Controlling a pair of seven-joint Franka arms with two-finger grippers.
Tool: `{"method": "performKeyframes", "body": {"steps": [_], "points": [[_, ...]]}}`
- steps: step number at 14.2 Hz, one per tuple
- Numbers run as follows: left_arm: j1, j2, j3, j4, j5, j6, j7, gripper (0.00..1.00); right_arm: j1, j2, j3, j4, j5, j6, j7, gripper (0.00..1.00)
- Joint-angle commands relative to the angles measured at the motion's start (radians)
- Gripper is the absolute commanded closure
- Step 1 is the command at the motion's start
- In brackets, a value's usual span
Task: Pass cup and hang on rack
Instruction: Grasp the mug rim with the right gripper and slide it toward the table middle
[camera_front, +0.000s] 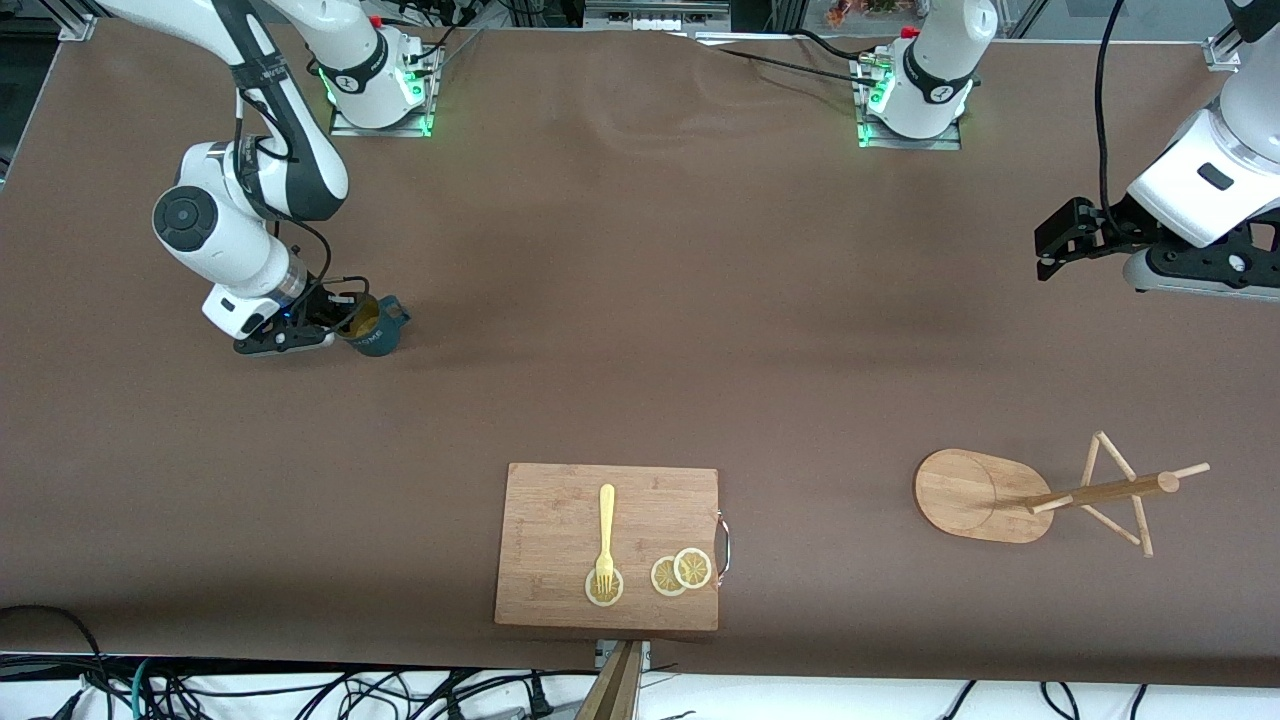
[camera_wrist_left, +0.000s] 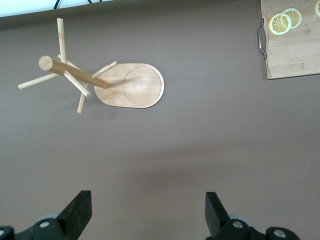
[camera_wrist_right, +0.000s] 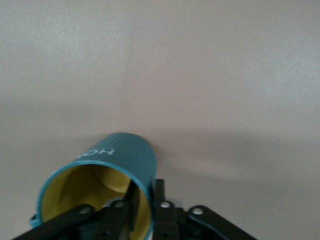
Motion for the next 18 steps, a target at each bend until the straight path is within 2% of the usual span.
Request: {"method": "performKeyframes", "body": {"steps": [1,6,9,12,14,18], "points": [[-0.004,0.007,-0.007,0.023,0.036,-0.006,-0.006,0.00,-0.006,-0.011,-0.001,-0.018,0.002,0.019,-0.023,1.00],[-0.004,0.007,-0.007,0.023,0.036,-0.006,-0.006,0.00,-0.004,-0.043,0.008,0.007,0.002,-0.015,-0.013,1.00],[-0.004,0.007,-0.007,0.023,0.037,-0.006,-0.006,0.00,-0.001,-0.060,0.049,0.070,0.008,-0.134,0.061,1.00],[-0.004,0.007,-0.010,0.023,0.037,-0.006,-0.006,0.00,0.007,-0.047,0.176,0.230,0.008,-0.353,0.296,1.00],[-0.004,0.004,-0.015,0.023,0.037,-0.011,-0.007,0.00,0.043,-0.021,0.232,0.318,0.014,-0.409,0.403,1.00],[-0.004,0.006,-0.019,0.023,0.039,-0.014,-0.006,0.00,0.227,0.066,0.237,0.454,0.015,-0.409,0.760,1.00]]}}
